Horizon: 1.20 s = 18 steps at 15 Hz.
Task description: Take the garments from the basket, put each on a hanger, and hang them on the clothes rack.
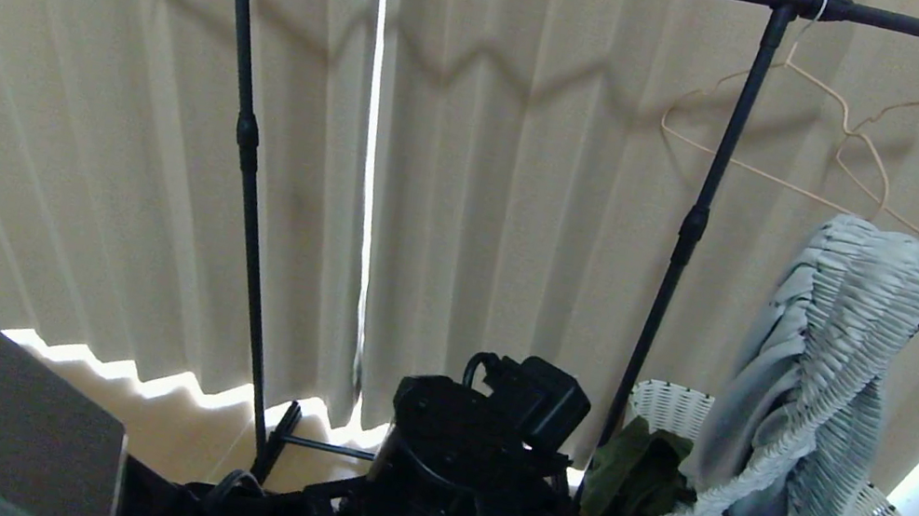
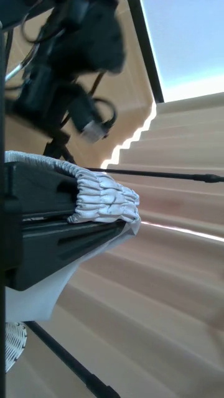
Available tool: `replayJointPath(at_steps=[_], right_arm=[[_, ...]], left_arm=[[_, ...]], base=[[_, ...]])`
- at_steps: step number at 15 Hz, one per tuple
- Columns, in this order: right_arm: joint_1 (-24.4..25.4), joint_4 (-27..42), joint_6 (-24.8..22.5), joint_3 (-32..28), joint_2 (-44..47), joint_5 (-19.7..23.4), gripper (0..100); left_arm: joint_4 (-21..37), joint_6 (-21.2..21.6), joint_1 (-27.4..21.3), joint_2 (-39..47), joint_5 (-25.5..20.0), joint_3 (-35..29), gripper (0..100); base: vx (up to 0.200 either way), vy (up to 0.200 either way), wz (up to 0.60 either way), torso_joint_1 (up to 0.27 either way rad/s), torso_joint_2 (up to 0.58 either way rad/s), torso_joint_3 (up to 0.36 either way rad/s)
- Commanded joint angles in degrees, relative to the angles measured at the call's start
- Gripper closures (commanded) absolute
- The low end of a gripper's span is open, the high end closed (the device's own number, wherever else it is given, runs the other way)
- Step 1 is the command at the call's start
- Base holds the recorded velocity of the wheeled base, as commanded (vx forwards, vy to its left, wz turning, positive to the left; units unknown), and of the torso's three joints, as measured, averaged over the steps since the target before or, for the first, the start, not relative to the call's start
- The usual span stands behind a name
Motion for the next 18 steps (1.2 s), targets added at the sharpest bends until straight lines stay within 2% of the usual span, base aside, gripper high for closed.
replayJointPath(at_steps=[1, 5, 6, 7, 9, 10, 12, 14, 16, 18], right_arm=[[0.1, 0.0, -0.1, -0.1, -0.1, 0.0, 100], [0.1, 0.0, -0.1, -0.5, -0.8, -0.1, 100], [0.1, 0.0, -0.1, -0.4, -0.9, -0.2, 100], [0.1, 0.0, -0.1, -0.4, -0.9, -0.3, 100], [0.1, 0.1, -0.1, -0.4, -0.8, -0.3, 100], [0.0, 0.1, -0.1, -0.1, -0.8, -0.3, 100], [-0.2, 0.1, -0.1, 0.1, -0.8, -0.4, 100], [-0.3, 0.2, -0.1, 0.3, -0.5, -0.5, 100], [-0.3, 0.2, -0.2, 0.4, -0.1, -0.5, 100], [-0.3, 0.1, -0.3, 0.2, 0.3, -0.5, 100]], left_arm=[[0.0, 0.0, 0.1, 4.7, 2.4, -1.5, 0], [0.0, 0.0, 0.2, 4.7, 2.9, -0.3, 0], [0.0, 0.1, 0.2, 4.7, 3.0, -0.3, 100], [0.0, 0.4, 0.3, 4.6, 3.1, -0.2, 100], [-0.3, 2.9, 0.4, 4.1, 6.4, 1.5, 100], [-1.6, 5.8, 0.4, 4.1, 12.2, 3.0, 100], [-3.6, 8.5, 0.7, 0.7, 15.9, 6.5, 100], [-1.9, 10.6, 4.0, -9.0, 14.5, 9.1, 100], [5.1, 11.8, 7.8, -17.8, 13.2, 8.8, 100], [18.9, 12.0, 11.5, -30.6, 7.0, 6.9, 100]], base=[[0.000, 0.000, 0.00, 0.000, 0.00, 0.000], [0.000, 0.000, 0.00, 0.000, 0.00, 0.000], [0.000, 0.000, 0.00, 0.000, 0.00, 0.000], [0.000, 0.000, 0.00, 0.000, 0.00, 0.000], [0.000, 0.000, 0.00, 0.000, 0.00, 0.000], [0.000, 0.000, 0.00, 0.000, 0.00, 0.000], [0.000, 0.000, 0.00, 0.000, 0.00, 0.000], [0.000, 0.000, 0.00, 0.000, 0.00, 0.000], [0.000, 0.000, 0.00, 0.000, 0.00, 0.000], [0.000, 0.000, 0.00, 0.000, 0.00, 0.000]])
